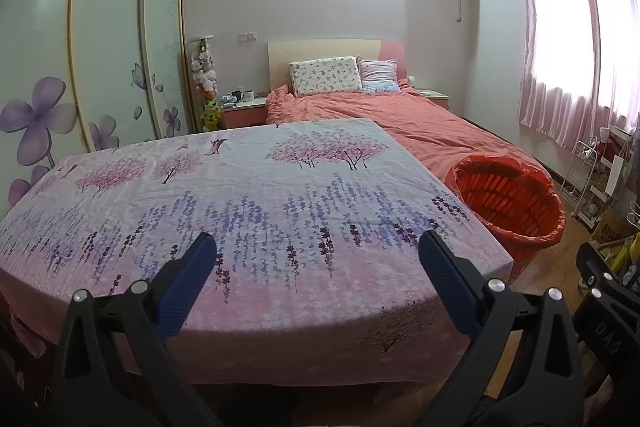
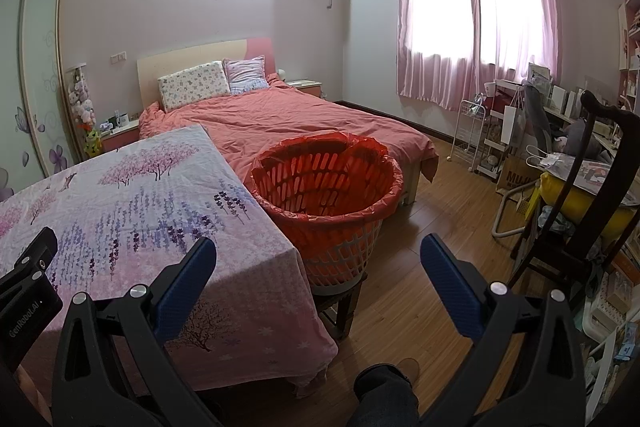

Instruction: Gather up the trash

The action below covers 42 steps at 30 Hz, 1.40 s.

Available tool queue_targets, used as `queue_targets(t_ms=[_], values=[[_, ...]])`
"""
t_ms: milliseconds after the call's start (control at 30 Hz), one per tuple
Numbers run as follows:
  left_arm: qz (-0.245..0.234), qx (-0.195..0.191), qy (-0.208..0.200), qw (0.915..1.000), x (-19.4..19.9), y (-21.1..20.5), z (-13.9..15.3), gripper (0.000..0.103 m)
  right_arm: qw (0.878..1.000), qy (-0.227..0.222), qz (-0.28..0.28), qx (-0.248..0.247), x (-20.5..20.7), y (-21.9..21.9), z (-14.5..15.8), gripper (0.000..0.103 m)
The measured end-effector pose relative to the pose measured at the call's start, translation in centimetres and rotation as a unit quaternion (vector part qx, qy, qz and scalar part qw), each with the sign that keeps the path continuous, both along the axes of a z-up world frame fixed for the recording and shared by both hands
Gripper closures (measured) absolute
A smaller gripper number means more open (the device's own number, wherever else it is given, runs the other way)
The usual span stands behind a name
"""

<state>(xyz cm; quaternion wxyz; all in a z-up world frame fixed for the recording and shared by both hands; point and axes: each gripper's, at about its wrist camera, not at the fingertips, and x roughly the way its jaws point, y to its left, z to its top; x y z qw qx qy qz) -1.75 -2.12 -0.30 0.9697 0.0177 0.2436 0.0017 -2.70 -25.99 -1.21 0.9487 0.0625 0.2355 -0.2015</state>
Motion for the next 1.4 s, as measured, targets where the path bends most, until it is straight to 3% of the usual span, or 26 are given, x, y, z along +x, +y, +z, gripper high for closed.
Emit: queue_targets(t_ms=[1400], values=[[0.003, -0.004, 0.008, 1.0, 0.18, 0.2, -0.34, 0.004, 1.0, 0.002, 0.002, 0.005, 0.23, 0.31, 0.1, 0.002]])
